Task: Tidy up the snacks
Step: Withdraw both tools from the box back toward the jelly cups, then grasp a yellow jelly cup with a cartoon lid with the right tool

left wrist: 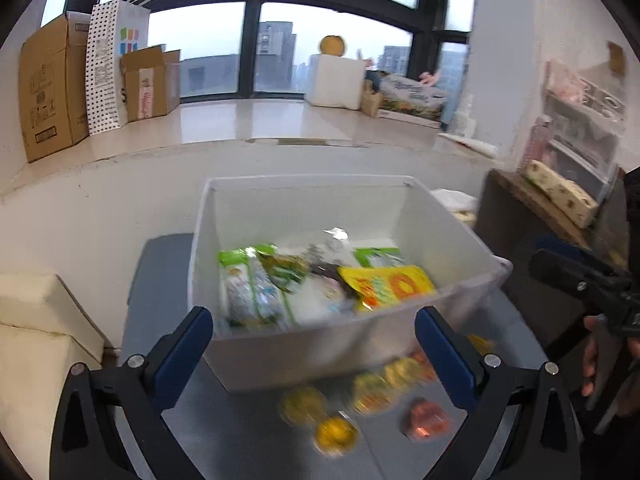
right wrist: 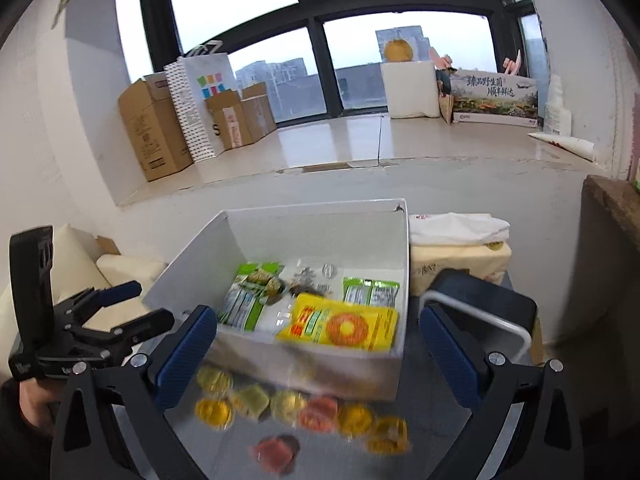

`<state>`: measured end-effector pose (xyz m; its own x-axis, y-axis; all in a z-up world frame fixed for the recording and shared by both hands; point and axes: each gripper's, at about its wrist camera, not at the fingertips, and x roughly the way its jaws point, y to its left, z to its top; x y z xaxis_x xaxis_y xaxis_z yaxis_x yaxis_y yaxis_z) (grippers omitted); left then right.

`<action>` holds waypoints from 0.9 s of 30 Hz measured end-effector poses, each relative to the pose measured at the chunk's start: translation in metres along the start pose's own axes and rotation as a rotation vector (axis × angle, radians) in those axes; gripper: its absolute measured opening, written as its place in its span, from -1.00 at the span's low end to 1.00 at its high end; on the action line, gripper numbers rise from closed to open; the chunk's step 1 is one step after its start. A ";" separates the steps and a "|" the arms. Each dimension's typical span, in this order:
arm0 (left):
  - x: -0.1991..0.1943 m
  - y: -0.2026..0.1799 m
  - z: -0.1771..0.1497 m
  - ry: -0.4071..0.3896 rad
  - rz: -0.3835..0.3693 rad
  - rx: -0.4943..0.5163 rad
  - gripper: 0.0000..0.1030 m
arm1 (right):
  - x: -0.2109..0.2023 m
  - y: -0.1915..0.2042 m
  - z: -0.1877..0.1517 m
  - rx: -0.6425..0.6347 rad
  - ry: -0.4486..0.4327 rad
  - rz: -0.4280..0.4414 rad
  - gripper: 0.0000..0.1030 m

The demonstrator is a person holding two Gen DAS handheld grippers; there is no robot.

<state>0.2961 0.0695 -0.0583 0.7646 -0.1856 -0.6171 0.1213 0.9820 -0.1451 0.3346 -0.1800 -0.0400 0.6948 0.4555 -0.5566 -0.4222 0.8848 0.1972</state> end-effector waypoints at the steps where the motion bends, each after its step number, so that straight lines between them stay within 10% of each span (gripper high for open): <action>1: -0.008 -0.005 -0.006 -0.004 -0.006 0.003 1.00 | -0.009 0.001 -0.007 -0.005 -0.006 0.001 1.00; 15: -0.084 -0.043 -0.128 0.020 -0.032 -0.081 1.00 | -0.066 0.010 -0.145 -0.008 0.067 -0.031 1.00; 27: -0.086 -0.045 -0.155 0.065 0.021 -0.088 1.00 | 0.012 -0.038 -0.114 0.048 0.167 -0.120 1.00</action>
<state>0.1263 0.0359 -0.1187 0.7234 -0.1694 -0.6693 0.0469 0.9792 -0.1972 0.2926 -0.2198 -0.1461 0.6310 0.3272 -0.7034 -0.3112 0.9373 0.1569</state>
